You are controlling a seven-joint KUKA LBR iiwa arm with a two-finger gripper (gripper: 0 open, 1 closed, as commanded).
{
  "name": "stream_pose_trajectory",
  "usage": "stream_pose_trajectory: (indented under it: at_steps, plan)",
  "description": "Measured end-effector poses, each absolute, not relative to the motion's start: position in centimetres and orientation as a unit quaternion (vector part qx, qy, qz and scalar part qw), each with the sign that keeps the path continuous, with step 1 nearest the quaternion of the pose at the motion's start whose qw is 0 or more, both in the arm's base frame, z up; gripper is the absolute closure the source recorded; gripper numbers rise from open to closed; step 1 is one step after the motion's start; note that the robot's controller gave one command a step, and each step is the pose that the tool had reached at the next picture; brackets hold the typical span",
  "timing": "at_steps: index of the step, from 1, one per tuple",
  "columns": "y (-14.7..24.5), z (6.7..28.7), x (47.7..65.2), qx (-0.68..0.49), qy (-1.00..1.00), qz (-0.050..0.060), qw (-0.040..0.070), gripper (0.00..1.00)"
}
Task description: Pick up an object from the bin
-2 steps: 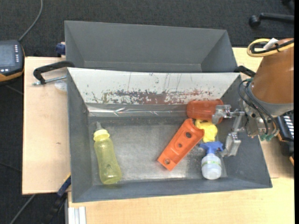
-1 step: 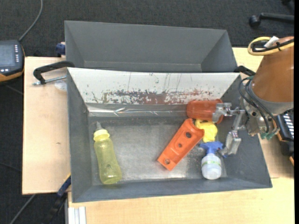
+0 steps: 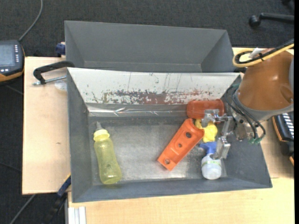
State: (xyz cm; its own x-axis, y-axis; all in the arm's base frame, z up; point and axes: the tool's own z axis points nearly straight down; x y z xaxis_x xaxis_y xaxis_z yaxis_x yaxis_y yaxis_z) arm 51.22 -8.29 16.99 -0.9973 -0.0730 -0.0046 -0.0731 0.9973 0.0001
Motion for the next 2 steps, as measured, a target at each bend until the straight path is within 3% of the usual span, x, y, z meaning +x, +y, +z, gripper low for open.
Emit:
stream_pose_trajectory:
  at_steps: [1, 2]
  plan:
    - [-7.8, 11.0, 50.5, -0.118, 0.993, 0.000, 0.004, 0.00]
    - [-4.7, 7.4, 53.3, -0.268, 0.963, 0.000, 0.006, 1.00]
